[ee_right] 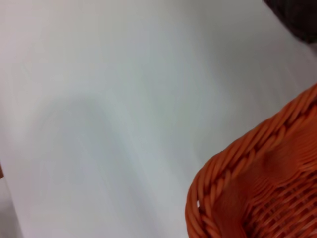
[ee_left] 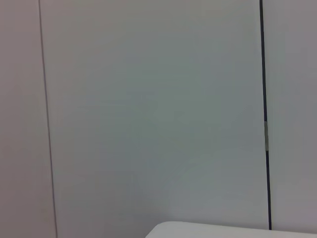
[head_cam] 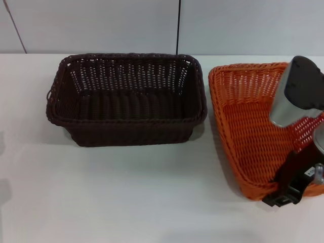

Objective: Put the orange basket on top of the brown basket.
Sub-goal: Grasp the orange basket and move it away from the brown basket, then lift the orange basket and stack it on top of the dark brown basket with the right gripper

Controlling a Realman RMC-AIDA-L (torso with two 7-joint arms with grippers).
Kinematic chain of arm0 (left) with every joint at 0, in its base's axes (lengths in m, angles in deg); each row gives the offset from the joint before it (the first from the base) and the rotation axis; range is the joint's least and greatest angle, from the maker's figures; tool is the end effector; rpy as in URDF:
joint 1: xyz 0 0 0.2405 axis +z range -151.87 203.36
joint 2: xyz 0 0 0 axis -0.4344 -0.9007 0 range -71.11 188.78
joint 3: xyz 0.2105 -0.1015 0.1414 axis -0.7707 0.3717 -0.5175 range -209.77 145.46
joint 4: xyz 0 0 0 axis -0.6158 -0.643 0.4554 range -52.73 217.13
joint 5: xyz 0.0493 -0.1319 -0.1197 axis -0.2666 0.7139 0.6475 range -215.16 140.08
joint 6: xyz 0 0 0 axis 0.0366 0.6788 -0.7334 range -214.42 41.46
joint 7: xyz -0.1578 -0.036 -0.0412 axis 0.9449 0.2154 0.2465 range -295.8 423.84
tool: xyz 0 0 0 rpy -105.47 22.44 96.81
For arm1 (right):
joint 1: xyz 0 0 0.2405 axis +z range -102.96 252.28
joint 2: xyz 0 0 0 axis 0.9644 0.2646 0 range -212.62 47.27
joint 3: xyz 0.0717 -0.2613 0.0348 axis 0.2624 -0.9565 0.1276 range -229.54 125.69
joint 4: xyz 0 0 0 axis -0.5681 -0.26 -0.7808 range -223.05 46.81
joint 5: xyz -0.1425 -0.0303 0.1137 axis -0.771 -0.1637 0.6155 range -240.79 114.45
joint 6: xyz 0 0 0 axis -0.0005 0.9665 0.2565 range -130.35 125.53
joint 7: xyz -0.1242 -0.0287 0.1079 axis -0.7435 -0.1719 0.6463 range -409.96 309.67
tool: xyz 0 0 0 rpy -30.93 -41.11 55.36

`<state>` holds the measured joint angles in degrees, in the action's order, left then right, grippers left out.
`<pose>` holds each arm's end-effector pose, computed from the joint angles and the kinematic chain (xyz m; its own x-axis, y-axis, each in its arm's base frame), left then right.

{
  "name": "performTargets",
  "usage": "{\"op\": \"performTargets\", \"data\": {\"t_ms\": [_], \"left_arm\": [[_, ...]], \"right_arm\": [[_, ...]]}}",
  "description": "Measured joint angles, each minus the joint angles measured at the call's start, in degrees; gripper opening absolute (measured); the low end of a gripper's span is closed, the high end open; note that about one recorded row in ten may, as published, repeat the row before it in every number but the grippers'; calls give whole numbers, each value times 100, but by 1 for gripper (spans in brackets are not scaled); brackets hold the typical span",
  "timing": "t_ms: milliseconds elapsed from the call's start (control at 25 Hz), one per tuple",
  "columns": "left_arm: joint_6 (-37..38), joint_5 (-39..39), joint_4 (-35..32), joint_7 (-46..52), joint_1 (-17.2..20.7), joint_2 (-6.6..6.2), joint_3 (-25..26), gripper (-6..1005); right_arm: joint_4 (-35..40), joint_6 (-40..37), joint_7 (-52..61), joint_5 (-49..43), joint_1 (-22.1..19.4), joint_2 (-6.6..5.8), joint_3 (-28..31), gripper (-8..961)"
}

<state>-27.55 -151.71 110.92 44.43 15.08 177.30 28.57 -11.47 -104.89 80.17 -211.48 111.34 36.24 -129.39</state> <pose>-0.3876 0.2992 0.0324 0.7451 0.0609 0.6641 0.6067 0.3515 -0.7130 0.2110 0.3174 -0.0252 0.7961 -0.4297 0.4261 -0.3781 -0.9030 -0.2041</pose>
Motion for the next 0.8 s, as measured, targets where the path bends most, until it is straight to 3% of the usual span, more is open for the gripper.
{"op": "performTargets", "data": {"t_ms": [320,560,600,800], "left_arm": [[1,0,-55,8,-26,0,0,683],[20,0,-139,165,-37,-6,0,683],[28,0,-170,210,-48,-9,0,683],[43,-13,-297,465,-85,-22,0,683]], "right_arm": [[458,290,551,139,-51,8,25,253],[1549,405,1275,152,-123,0,91,194],[1898,415,1323,154,-96,-5,89,181],[2278,568,1326,145,228,-7,4,148]]}}
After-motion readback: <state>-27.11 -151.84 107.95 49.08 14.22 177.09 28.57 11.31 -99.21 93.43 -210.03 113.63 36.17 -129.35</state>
